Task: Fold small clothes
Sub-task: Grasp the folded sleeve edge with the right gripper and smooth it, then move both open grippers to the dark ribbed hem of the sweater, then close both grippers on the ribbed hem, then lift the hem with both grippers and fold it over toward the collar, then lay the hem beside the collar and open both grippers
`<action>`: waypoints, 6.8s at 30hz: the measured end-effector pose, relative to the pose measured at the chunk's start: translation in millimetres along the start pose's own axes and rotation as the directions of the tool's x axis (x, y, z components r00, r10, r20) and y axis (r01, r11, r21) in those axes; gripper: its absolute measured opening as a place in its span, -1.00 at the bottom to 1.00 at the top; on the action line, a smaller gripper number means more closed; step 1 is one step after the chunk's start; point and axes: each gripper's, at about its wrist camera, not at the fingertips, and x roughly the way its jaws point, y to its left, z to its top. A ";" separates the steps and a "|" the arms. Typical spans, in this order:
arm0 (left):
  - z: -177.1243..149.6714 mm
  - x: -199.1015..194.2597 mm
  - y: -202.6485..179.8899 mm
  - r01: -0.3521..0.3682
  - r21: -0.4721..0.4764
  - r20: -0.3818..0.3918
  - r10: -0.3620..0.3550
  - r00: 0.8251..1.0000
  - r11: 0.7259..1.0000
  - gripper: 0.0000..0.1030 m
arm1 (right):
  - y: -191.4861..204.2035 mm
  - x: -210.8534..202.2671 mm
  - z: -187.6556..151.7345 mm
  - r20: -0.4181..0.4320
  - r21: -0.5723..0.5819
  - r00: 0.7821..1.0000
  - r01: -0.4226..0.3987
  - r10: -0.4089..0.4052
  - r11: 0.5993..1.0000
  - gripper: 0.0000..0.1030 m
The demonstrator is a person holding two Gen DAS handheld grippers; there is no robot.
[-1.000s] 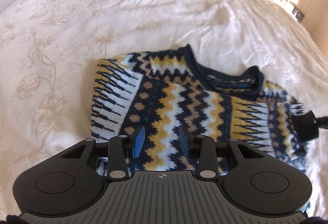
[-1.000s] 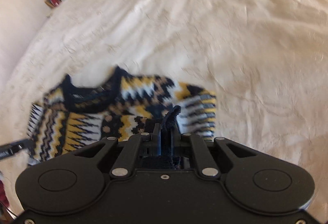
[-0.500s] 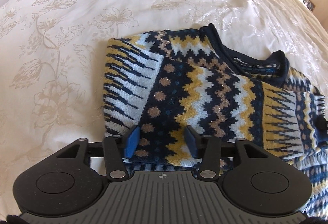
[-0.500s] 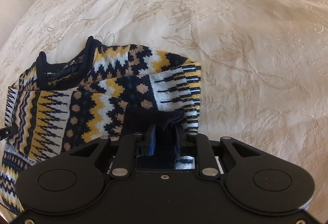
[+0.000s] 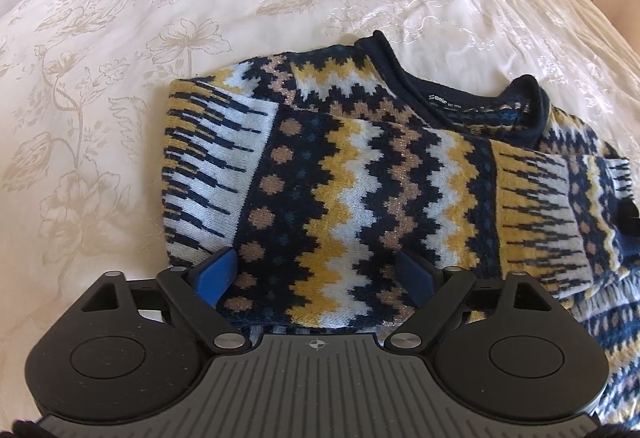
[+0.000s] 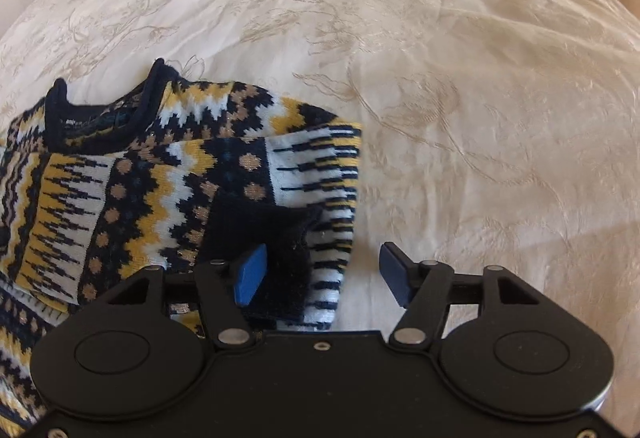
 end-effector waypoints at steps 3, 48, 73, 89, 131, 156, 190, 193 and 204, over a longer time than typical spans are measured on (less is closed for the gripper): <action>-0.2 3.4 -5.2 -0.005 0.015 0.000 0.005 1.000 1.000 0.91 | -5.8 2.8 -4.4 -0.008 0.029 0.999 -0.031 0.032 0.999 0.59; -87.7 -158.1 -26.3 -0.086 -0.163 0.210 0.120 0.970 0.983 0.65 | -7.3 -105.6 -118.5 0.245 -0.021 0.945 -0.218 0.217 0.976 0.93; -227.9 -212.1 -9.0 -0.001 -0.157 0.156 0.026 0.987 0.988 0.62 | 58.8 -201.6 -245.6 0.327 -0.115 0.918 -0.199 0.226 0.973 0.99; -289.3 -174.6 7.3 -0.008 -0.097 -0.027 0.005 1.000 0.995 0.39 | 62.2 -161.7 -311.6 0.028 -0.002 0.982 -0.186 0.186 0.983 0.51; -218.4 -209.4 4.4 0.193 -0.121 0.167 -0.172 0.971 0.974 -0.81 | 27.6 -168.9 -234.8 0.067 -0.017 0.894 -0.443 0.444 0.896 -0.74; -13.3 -157.9 -11.4 0.151 -0.148 0.344 -0.092 0.934 0.977 -0.81 | 19.6 -116.4 -25.2 0.306 0.040 0.855 -0.451 0.419 0.892 -0.73; 94.3 -34.5 33.0 0.060 -0.156 0.213 -0.026 0.977 0.986 -0.51 | 20.9 4.1 57.3 0.229 0.215 0.946 -0.280 0.230 0.936 0.17; 95.1 -45.3 28.7 0.065 -0.150 0.238 -0.028 0.971 0.987 -0.50 | 19.4 -6.6 58.5 0.262 0.198 0.943 -0.260 0.205 0.945 0.17; 55.6 -36.7 -23.8 0.117 0.027 0.102 -0.119 0.988 0.993 -0.39 | 64.7 -23.8 29.6 0.199 -0.050 0.955 -0.216 0.222 0.975 0.30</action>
